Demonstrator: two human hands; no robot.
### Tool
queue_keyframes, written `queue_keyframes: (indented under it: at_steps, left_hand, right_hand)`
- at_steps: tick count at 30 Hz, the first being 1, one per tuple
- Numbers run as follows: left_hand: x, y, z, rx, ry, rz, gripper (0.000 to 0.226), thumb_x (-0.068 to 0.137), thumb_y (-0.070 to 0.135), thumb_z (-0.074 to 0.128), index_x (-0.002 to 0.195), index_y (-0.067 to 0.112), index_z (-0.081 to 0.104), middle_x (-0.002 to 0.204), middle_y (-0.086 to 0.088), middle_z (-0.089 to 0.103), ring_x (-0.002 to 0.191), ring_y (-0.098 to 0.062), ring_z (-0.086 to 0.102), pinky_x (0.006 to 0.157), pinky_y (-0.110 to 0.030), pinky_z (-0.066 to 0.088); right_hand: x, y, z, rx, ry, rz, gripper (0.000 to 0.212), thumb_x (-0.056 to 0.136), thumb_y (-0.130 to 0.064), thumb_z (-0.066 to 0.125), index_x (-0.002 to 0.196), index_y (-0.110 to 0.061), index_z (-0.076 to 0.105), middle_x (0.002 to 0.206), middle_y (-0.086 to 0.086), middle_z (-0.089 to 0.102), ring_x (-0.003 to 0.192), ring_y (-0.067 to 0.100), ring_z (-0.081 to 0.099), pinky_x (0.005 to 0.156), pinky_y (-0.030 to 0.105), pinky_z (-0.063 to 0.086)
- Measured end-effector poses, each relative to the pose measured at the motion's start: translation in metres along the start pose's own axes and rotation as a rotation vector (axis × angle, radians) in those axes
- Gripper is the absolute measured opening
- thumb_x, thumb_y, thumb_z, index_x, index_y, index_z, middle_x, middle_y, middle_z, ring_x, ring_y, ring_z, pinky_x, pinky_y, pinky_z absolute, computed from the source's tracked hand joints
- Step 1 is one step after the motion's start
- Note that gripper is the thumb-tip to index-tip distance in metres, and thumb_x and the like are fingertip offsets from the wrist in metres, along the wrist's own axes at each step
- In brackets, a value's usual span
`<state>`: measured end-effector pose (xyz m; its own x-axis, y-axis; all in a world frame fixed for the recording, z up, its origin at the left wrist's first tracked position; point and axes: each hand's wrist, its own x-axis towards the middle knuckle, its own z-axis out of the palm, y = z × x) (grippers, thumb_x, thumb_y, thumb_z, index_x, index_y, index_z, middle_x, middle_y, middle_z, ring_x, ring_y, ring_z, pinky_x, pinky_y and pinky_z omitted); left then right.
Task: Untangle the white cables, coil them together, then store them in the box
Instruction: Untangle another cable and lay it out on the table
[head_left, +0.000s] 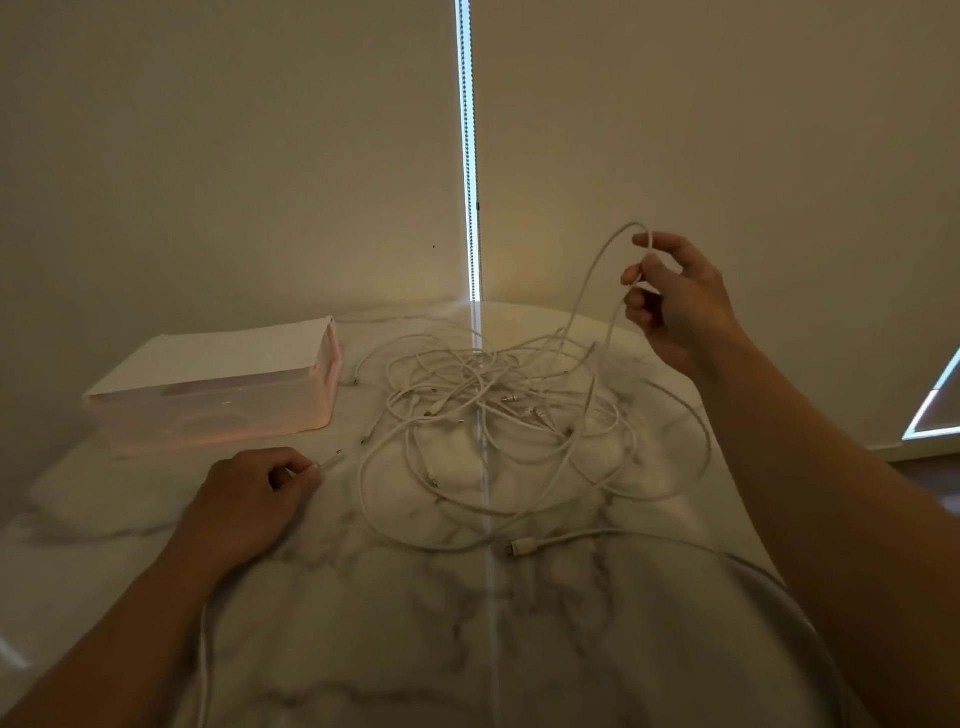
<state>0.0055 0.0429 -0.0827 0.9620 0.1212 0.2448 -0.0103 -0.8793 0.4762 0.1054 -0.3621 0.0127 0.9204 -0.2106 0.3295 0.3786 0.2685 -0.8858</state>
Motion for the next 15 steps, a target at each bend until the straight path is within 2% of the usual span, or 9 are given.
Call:
queue_keyframes:
  at_steps: [4, 6, 11, 13, 15]
  left_hand:
    - [0.0, 0.0, 0.0, 0.005, -0.004, -0.003, 0.01, 0.091, 0.037, 0.062, 0.083, 0.036, 0.068, 0.08, 0.012, 0.064, 0.076, -0.005, 0.054, 0.064, -0.025, 0.038]
    - [0.0, 0.001, 0.0, 0.008, -0.002, -0.002, 0.01, 0.091, 0.037, 0.062, 0.083, 0.036, 0.068, 0.08, 0.013, 0.063, 0.076, -0.004, 0.054, 0.064, -0.026, 0.039]
    - [-0.001, 0.001, -0.001, 0.004, -0.001, 0.008, 0.011, 0.091, 0.035, 0.062, 0.083, 0.033, 0.07, 0.077, 0.013, 0.064, 0.074, -0.004, 0.054, 0.063, -0.024, 0.038]
    - [0.0, 0.001, -0.001, 0.005, 0.003, 0.004, 0.012, 0.091, 0.036, 0.063, 0.082, 0.034, 0.07, 0.077, 0.01, 0.065, 0.074, -0.005, 0.055, 0.064, -0.026, 0.039]
    - [0.0, 0.0, -0.001, 0.002, 0.004, -0.002, 0.012, 0.09, 0.036, 0.063, 0.081, 0.034, 0.07, 0.076, 0.009, 0.065, 0.074, -0.006, 0.056, 0.065, -0.027, 0.04]
  right_hand:
    - [-0.002, -0.004, -0.001, 0.112, 0.024, -0.024, 0.025, 0.103, -0.011, 0.043, 0.114, -0.02, 0.063, 0.076, 0.003, 0.059, 0.055, 0.014, 0.046, 0.048, 0.023, 0.037]
    - [0.001, -0.005, 0.0, 0.117, 0.023, 0.016, 0.025, 0.101, -0.011, 0.046, 0.115, -0.019, 0.065, 0.075, 0.003, 0.058, 0.053, 0.014, 0.043, 0.046, 0.023, 0.032]
    - [0.003, 0.0, -0.007, -0.156, -0.011, 0.261, 0.031, 0.095, -0.026, 0.055, 0.116, -0.004, 0.064, 0.056, -0.001, 0.041, 0.047, 0.012, 0.027, 0.043, 0.026, 0.019]
    - [0.004, 0.001, -0.013, -0.252, -0.067, 0.333, 0.031, 0.098, -0.023, 0.05, 0.118, -0.003, 0.062, 0.053, -0.001, 0.036, 0.045, 0.012, 0.027, 0.042, 0.027, 0.022]
    - [0.003, -0.002, -0.016, -0.276, -0.135, 0.402, 0.027, 0.098, -0.018, 0.049, 0.115, -0.003, 0.063, 0.054, 0.0, 0.039, 0.046, 0.013, 0.034, 0.042, 0.025, 0.031]
